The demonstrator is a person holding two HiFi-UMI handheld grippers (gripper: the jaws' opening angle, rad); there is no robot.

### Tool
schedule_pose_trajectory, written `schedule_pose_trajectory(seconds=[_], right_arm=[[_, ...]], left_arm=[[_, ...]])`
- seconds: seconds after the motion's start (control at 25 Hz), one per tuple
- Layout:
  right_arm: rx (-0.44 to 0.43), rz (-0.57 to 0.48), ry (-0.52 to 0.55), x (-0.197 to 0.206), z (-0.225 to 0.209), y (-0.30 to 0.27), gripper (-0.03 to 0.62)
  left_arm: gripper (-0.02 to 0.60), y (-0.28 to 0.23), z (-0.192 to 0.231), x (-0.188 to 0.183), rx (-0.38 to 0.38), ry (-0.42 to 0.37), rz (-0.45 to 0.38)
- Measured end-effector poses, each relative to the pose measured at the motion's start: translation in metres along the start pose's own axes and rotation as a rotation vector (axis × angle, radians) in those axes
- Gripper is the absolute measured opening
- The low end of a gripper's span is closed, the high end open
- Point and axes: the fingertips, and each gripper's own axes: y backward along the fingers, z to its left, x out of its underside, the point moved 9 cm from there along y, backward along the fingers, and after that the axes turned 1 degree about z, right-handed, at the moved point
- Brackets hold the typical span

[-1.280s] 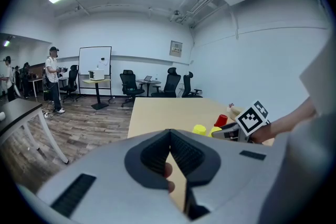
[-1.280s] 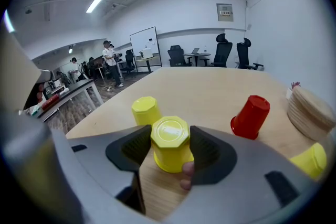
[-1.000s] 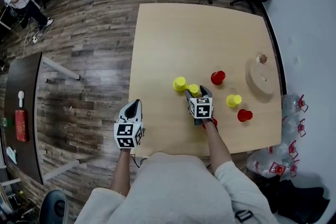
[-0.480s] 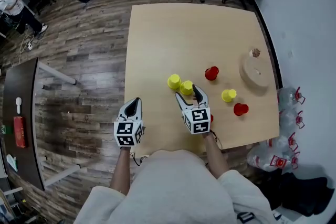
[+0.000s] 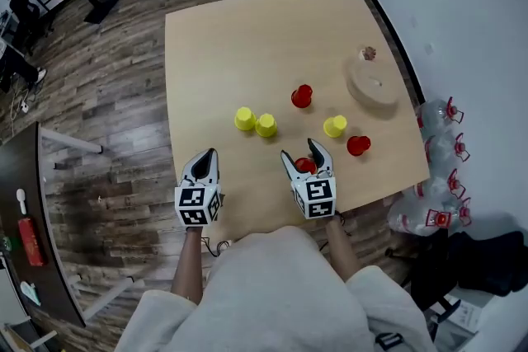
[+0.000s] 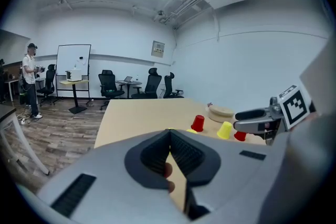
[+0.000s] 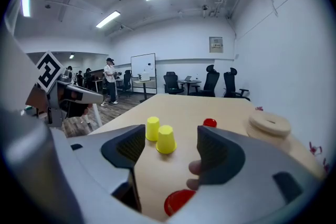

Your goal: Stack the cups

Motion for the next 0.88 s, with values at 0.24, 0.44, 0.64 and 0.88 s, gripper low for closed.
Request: schedule_pose_trajectory(seconds=[0.24,0.44,0.64,0.88], right_arm=[[0.066,0.086,-0.056,0.039,-0.020,0.022,0.308],[0.059,0.175,-0.092,0.073,-0.024,0.019,0.308],[0.059,0.251,-0.114,0.100,-0.026,0.013,0.296],[0.077,0.300,-0.114,0.114,-0.029,0.009,0.243]], left_arm=[[0.009,-0.024,-0.030,-0.007,0.082,-0.037,0.015],[0.009,-0.029,-0.040,-0.008,0.094,-0.045,0.021],[0.009,-0.026,-0.038,-0.007,0.073,-0.038,0.023],[0.009,-0.024,-0.034,-0.005,0.055,-0.028,0.024]])
